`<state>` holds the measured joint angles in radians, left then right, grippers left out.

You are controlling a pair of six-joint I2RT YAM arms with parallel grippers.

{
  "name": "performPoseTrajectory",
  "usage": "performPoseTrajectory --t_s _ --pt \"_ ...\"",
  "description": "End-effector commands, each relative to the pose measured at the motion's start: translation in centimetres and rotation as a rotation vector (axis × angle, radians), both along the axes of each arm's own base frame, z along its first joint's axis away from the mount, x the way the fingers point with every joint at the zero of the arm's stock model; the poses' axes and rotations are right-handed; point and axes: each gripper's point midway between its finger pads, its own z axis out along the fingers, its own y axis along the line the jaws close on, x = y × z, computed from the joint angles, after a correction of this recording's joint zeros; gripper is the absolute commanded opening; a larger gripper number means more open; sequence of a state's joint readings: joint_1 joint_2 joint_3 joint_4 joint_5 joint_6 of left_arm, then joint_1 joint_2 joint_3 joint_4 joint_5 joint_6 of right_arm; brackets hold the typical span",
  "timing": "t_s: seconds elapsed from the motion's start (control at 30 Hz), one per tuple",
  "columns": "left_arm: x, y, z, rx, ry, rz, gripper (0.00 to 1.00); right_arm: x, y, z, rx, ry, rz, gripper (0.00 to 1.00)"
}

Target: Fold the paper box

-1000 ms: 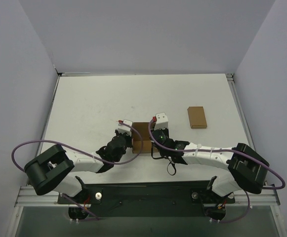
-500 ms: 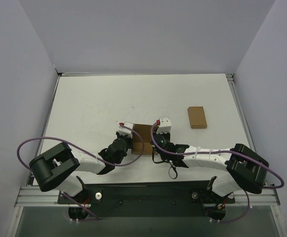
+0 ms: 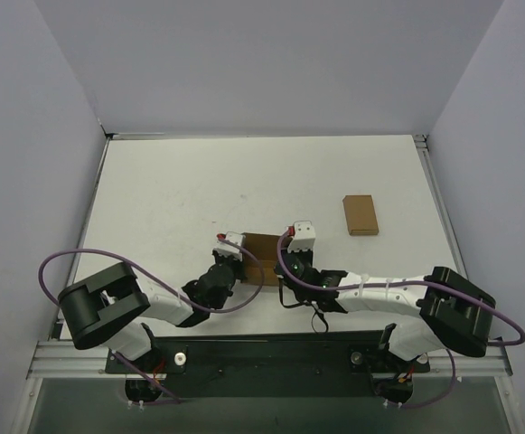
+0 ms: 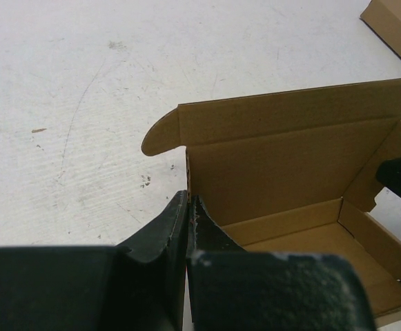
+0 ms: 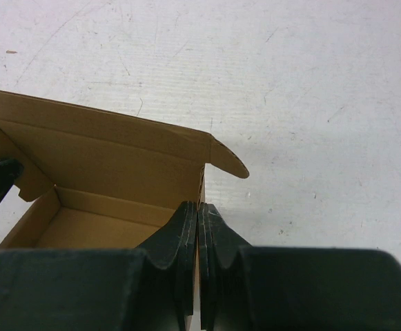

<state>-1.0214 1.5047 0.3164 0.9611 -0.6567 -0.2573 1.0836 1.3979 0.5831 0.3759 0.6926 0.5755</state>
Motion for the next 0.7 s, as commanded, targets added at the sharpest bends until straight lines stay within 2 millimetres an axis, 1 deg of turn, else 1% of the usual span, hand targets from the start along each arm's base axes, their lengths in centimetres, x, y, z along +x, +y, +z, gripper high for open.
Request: performPoseTrajectory --t_s 0.0,0.1,0.17,0.2,0.23,0.27,0.3,0.37,0.4,0.47,0.5,0.53,0.57,0.63,0.67 --pt "-2.8 -4.2 1.8 -0.149 0.007 -0.187 0.00 -1.8 3.6 1.1 0.166 0.036 0.098 0.00" --pt "-3.0 -4.4 2.2 -0.149 -0.004 -0.206 0.00 -1.9 3.7 1.4 0.173 0.033 0.107 0.00" --pt "-2.8 -5.1 3.0 -0.142 -0.026 -0.233 0.00 -1.3 3.7 2.2 0.157 -0.003 0.102 0.00" --pt "-2.5 -5.1 3.4 -0.129 -0.039 -0.229 0.00 -1.0 3.5 2.4 0.143 -0.017 0.092 0.00" --pt "-2.2 -5.3 3.7 -0.119 -0.048 -0.236 0.00 -0.5 3.7 3.0 0.157 -0.037 0.090 0.00" --pt "-1.6 -5.5 4.2 -0.115 -0.060 -0.254 0.00 0.1 3.5 3.3 0.162 -0.050 0.084 0.00" --pt "-1.3 -5.5 4.7 -0.116 -0.077 -0.260 0.00 0.5 3.4 3.6 0.154 -0.066 0.098 0.00" --pt "-0.2 -5.6 6.2 -0.130 -0.114 -0.278 0.00 1.5 3.9 4.8 0.206 -0.110 0.122 0.00" --pt "0.4 -5.5 6.4 -0.118 -0.118 -0.279 0.00 2.0 4.2 5.3 0.207 -0.136 0.142 0.00" --pt "1.2 -5.8 6.3 -0.093 -0.119 -0.294 0.00 2.7 4.6 5.5 0.203 -0.155 0.178 0.00" --pt "1.8 -5.7 6.7 -0.082 -0.138 -0.299 0.00 3.3 5.0 6.3 0.210 -0.199 0.206 0.00" --pt "2.2 -5.6 7.0 -0.085 -0.153 -0.296 0.00 3.5 5.0 6.3 0.209 -0.219 0.222 0.00" --pt "2.6 -5.6 6.7 -0.078 -0.154 -0.292 0.00 3.7 4.9 6.0 0.202 -0.228 0.228 0.00" --pt "3.1 -5.5 6.8 -0.071 -0.180 -0.290 0.00 4.3 5.1 5.7 0.193 -0.250 0.254 0.00" --pt "3.2 -5.6 6.3 -0.057 -0.178 -0.294 0.00 4.2 5.1 5.6 0.185 -0.259 0.266 0.00"
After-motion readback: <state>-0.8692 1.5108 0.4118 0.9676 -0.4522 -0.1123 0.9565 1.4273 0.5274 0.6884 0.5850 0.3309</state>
